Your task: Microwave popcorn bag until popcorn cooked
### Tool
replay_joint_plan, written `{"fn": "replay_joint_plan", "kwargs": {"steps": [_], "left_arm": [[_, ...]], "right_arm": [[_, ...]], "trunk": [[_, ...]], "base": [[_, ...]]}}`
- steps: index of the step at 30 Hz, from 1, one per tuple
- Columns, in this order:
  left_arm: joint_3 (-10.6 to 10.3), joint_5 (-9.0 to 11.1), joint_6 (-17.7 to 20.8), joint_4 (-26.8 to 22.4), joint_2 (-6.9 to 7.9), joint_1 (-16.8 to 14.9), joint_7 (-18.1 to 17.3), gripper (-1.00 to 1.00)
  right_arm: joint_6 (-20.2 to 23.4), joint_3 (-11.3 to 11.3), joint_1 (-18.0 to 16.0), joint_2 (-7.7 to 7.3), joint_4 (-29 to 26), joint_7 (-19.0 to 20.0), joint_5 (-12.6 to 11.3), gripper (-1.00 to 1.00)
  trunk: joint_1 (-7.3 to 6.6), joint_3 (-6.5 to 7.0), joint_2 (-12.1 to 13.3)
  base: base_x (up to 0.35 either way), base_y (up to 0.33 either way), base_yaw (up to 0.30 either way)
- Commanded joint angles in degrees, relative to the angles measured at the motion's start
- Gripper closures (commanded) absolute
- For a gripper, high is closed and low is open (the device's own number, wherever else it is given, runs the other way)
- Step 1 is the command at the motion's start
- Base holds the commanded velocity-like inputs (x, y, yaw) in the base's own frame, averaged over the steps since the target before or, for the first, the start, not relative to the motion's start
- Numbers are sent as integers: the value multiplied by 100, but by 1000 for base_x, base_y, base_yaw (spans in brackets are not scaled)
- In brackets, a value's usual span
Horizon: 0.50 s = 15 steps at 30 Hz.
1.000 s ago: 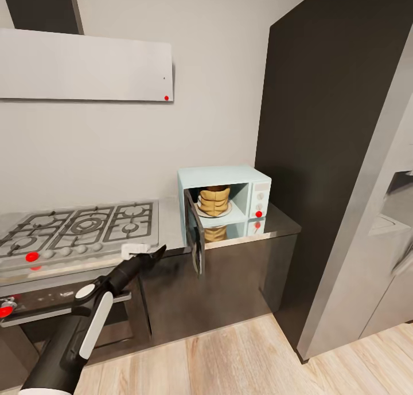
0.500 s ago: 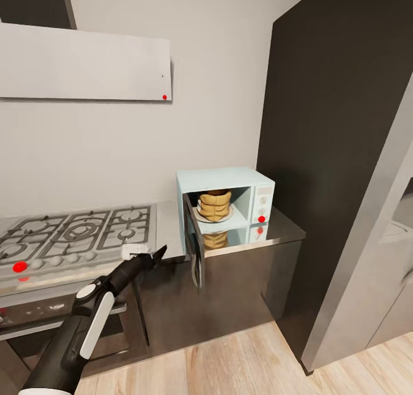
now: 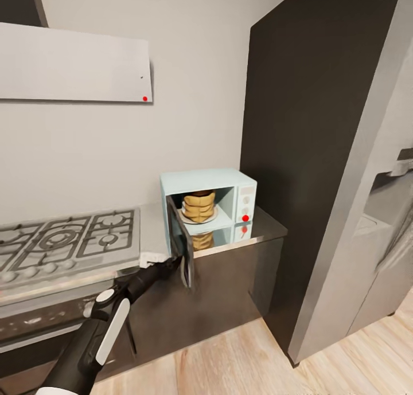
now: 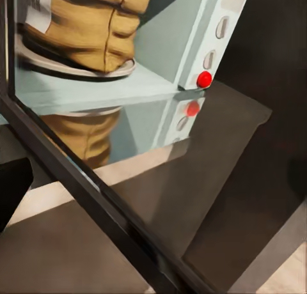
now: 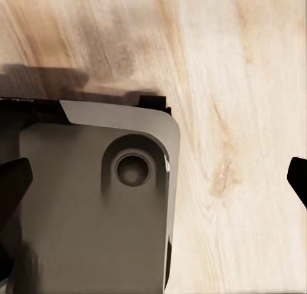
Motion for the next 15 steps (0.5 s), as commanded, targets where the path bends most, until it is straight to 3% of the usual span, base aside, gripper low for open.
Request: {"fn": "replay_joint_plan", "kwargs": {"steps": [1, 6, 15], "left_arm": [[6, 72, 32, -4, 2, -3, 0, -100], [32, 114, -37, -2, 1, -3, 3, -100], [30, 121, -41, -2, -8, -3, 3, -100]], "right_arm": [[-29, -7, -9, -3, 18, 12, 30, -100], [-31, 0, -8, -10, 18, 17, 57, -100], [-38, 0, -9, -19, 18, 10, 35, -100]], "trunk": [[0, -6, -5], [0, -5, -5], [0, -5, -5]], "base": [[0, 0, -77], [50, 0, -16], [302, 0, 0]]}}
